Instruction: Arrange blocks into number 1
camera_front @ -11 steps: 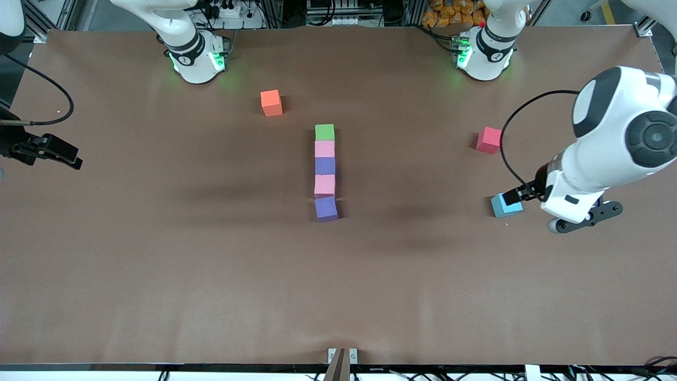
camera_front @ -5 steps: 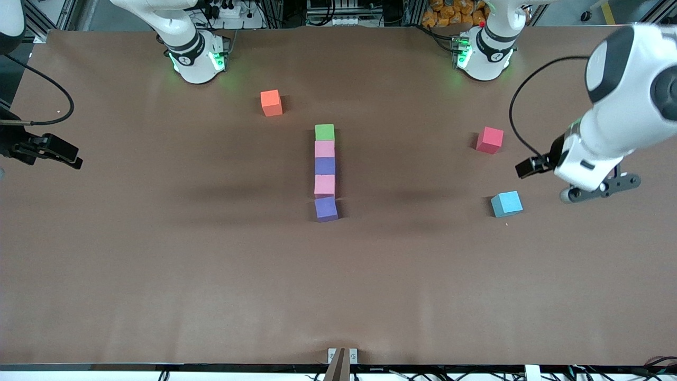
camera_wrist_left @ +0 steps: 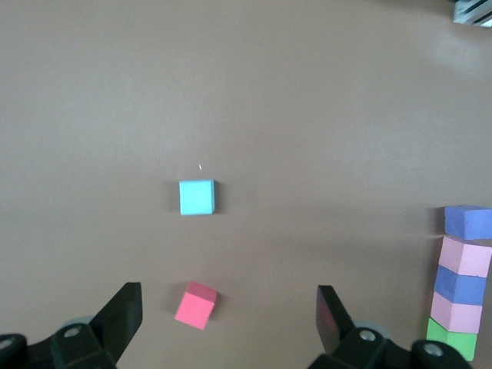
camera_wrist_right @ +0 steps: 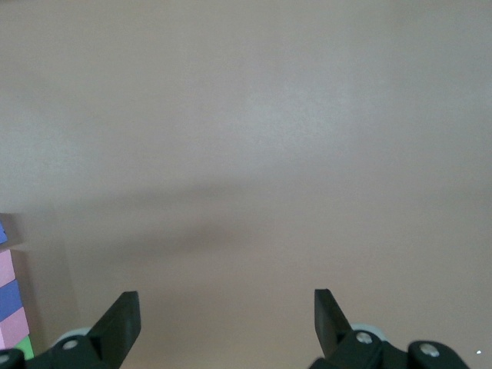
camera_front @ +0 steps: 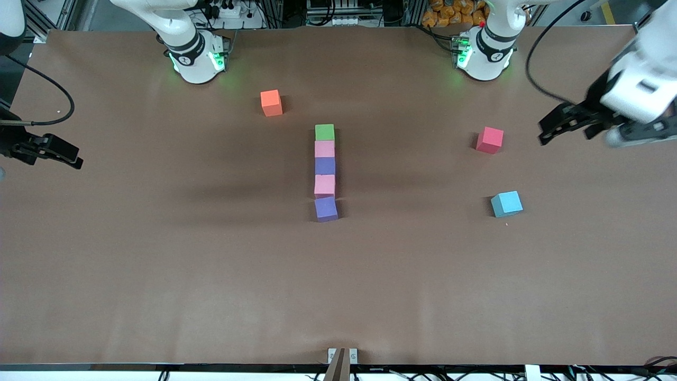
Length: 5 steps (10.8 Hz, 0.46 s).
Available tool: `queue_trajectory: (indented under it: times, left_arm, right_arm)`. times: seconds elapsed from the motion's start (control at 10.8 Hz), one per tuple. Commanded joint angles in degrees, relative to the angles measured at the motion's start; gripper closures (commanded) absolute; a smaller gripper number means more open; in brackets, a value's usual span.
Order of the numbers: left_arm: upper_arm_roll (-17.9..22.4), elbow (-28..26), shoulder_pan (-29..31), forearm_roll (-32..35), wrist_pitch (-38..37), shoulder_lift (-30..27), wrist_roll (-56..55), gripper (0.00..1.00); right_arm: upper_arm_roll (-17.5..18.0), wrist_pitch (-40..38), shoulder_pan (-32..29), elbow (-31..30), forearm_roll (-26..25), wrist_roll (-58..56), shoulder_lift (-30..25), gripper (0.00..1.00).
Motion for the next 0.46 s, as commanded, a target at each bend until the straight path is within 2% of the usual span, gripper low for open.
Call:
queue_trajectory:
  times: [0.0, 0.37]
  left_arm:
    - [0.5, 2.8, -0.4, 2.1, -3.2, 1.4, 8.4, 0.00]
    - [0.0, 3.8, 0.3, 2.6, -6.5, 2.2, 9.4, 0.00]
  right_arm:
    - [0.5, -0.1, -0.6, -0.6, -0.6, 0.1, -0.6, 0.00]
    - [0.5, -0.1, -0.6, -0.7, -0.6, 0.1, -0.6, 0.00]
